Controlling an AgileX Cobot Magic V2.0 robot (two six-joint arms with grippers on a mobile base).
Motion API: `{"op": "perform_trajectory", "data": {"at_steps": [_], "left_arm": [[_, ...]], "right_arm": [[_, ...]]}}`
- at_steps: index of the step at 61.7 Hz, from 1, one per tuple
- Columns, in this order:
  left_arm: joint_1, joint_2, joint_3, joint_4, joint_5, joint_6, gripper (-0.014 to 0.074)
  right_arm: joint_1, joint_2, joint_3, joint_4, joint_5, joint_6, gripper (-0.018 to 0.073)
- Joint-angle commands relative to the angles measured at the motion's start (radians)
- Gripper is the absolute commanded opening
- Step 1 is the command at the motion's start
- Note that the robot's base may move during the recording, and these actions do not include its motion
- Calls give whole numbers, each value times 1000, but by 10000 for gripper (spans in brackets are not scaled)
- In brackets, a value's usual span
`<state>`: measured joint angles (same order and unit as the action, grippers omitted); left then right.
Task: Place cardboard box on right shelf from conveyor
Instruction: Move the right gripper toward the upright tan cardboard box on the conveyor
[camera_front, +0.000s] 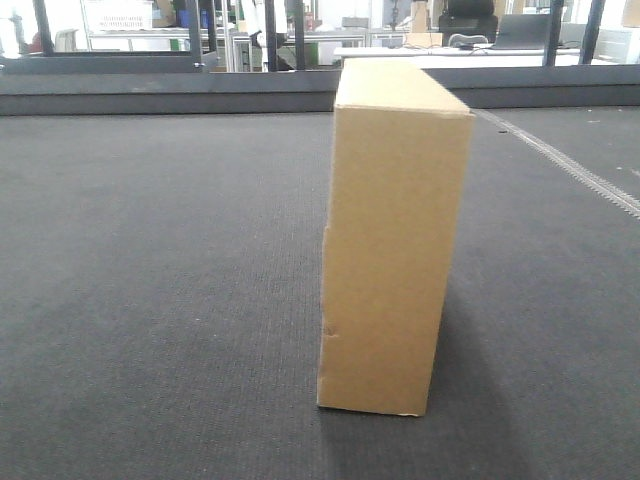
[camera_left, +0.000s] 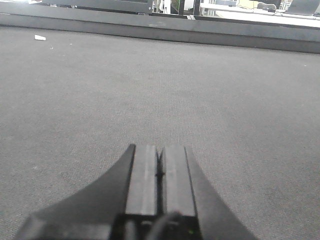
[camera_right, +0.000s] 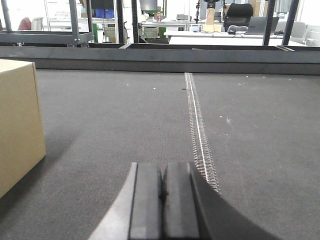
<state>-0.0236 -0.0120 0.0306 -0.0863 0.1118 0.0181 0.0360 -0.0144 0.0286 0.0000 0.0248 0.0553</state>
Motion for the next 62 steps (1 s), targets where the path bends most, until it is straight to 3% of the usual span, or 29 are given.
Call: {"op": "perform_trajectory", "data": {"at_steps": [1, 54, 62], "left_arm": [[1, -7, -3, -5, -82, -3, -119], [1, -7, -3, -5, -82, -3, -119], [1, -7, -3, -5, -82, -3, -119]], "right_arm": [[2, -2, -5, -7, -84, -4, 27], [2, -2, -5, -7, -84, -4, 27], [2, -2, -5, -6, -171, -1, 27]]}}
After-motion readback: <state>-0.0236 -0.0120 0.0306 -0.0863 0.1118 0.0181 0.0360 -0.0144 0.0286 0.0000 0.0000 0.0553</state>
